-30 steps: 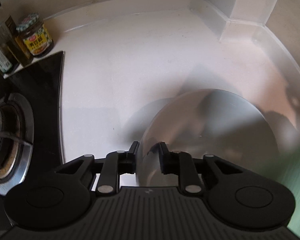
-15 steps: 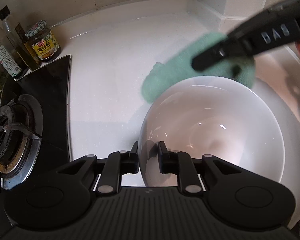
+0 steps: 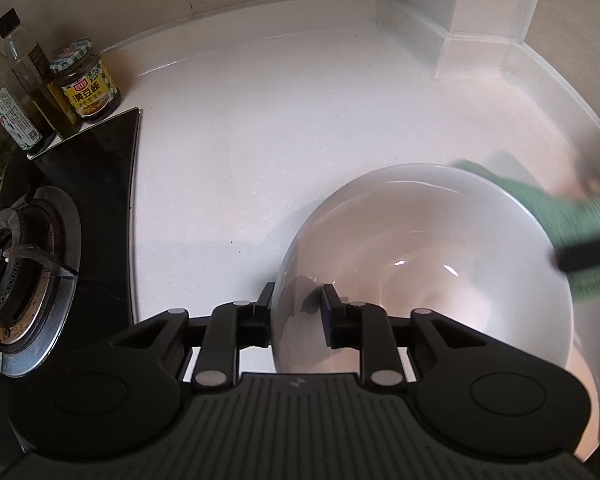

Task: Clean bowl

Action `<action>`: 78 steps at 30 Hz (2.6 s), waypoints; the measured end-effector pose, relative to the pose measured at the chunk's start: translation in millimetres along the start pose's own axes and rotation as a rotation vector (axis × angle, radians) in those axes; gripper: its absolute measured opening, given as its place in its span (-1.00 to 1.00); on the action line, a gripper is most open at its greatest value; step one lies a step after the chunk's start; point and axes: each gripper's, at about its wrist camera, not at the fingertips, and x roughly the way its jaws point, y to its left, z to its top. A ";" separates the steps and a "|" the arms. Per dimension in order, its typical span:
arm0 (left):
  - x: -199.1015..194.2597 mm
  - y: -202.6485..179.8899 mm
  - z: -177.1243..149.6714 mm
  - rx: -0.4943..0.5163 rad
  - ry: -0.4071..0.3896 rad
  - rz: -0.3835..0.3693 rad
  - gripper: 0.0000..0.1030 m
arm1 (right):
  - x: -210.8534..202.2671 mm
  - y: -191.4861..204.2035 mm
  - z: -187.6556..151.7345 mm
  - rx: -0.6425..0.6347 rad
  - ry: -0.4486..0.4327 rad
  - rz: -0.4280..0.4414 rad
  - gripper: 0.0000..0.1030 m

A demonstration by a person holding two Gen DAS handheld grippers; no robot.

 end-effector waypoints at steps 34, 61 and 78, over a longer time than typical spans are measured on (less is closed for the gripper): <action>-111.1 -2.6 -94.8 -0.011 -0.271 0.069 -0.65 | -7.5 38.3 -36.6 0.312 -0.414 -0.572 -0.87; -123.0 -49.9 -149.6 -0.110 -0.201 0.106 -0.65 | -10.0 96.6 -100.8 0.226 -0.323 -0.709 -0.46; -182.1 -74.3 -213.6 -0.222 -0.228 0.172 -0.65 | -61.4 187.8 -153.7 0.123 -0.436 -0.638 -0.46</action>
